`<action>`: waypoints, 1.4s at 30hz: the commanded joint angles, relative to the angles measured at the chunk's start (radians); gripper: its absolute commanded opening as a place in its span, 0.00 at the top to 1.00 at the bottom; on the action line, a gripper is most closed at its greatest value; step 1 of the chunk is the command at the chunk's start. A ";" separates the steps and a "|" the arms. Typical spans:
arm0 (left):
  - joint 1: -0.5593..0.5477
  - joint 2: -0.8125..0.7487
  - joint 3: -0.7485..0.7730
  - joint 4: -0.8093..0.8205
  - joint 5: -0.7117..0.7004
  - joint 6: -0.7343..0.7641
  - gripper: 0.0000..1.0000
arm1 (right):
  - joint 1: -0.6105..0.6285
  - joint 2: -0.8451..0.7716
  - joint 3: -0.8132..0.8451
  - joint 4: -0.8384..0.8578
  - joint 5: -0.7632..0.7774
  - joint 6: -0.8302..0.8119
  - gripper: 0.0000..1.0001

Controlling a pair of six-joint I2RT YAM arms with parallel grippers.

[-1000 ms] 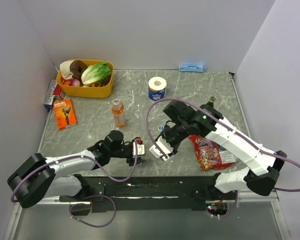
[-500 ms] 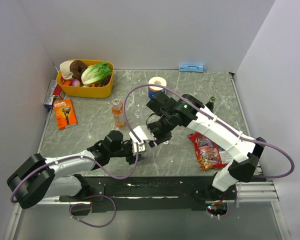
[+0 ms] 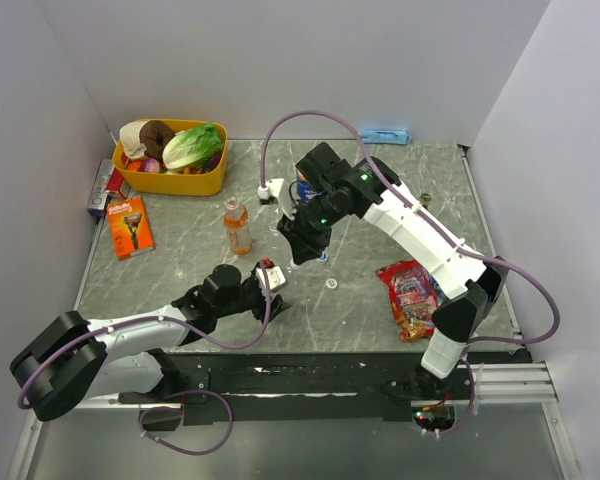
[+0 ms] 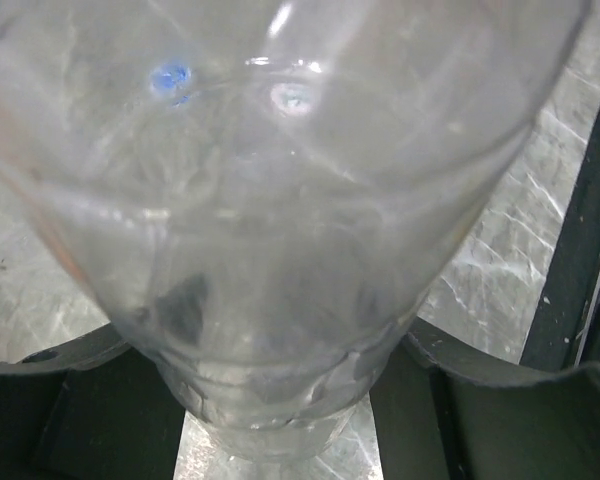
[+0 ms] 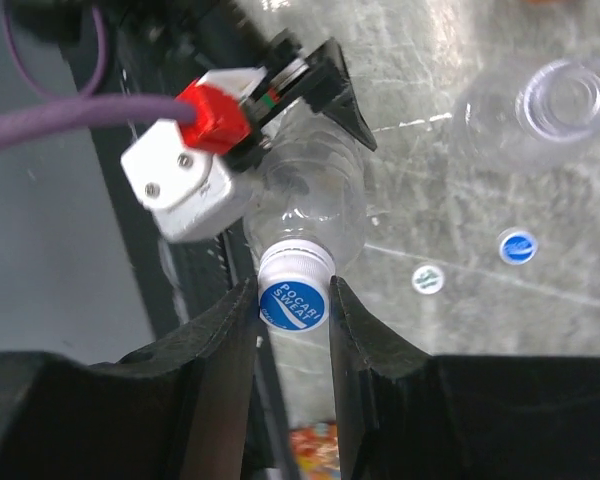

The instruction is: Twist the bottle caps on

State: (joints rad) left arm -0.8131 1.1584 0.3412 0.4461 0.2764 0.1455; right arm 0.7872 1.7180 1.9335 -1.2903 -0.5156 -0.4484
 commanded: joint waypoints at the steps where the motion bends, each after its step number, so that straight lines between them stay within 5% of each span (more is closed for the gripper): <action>1: -0.004 -0.031 0.074 0.218 -0.106 -0.083 0.99 | 0.014 0.048 0.010 -0.012 0.060 0.343 1.00; 9: -0.003 -0.009 0.076 0.154 -0.137 -0.087 0.99 | -0.006 0.107 0.085 -0.033 0.072 0.430 0.98; 12: -0.003 -0.008 0.053 0.120 -0.094 -0.067 0.99 | -0.038 0.120 0.211 -0.038 0.001 0.369 0.63; 13: -0.004 -0.008 0.048 0.105 -0.070 -0.066 0.99 | -0.070 0.121 0.250 -0.044 -0.047 0.319 0.42; 18: -0.004 -0.003 0.028 0.045 0.024 -0.040 0.99 | -0.128 0.071 0.383 -0.073 -0.233 0.118 0.24; 22: -0.001 -0.011 0.035 -0.016 0.131 0.020 0.99 | -0.118 -0.114 0.190 -0.084 -0.331 -0.220 0.23; 27: 0.002 -0.011 0.068 -0.099 0.245 0.147 0.99 | -0.005 -0.323 -0.197 0.029 -0.190 -0.661 0.23; 38: 0.000 -0.005 0.124 -0.201 0.307 0.281 0.99 | 0.096 -0.408 -0.376 0.149 -0.103 -0.901 0.25; 42: 0.000 -0.008 0.127 -0.201 0.311 0.281 0.99 | 0.118 -0.408 -0.393 0.138 -0.101 -0.946 0.35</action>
State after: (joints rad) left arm -0.8150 1.1618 0.4271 0.2443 0.5385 0.3878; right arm 0.8845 1.3270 1.5497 -1.1896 -0.6197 -1.3094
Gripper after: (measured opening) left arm 0.646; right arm 0.705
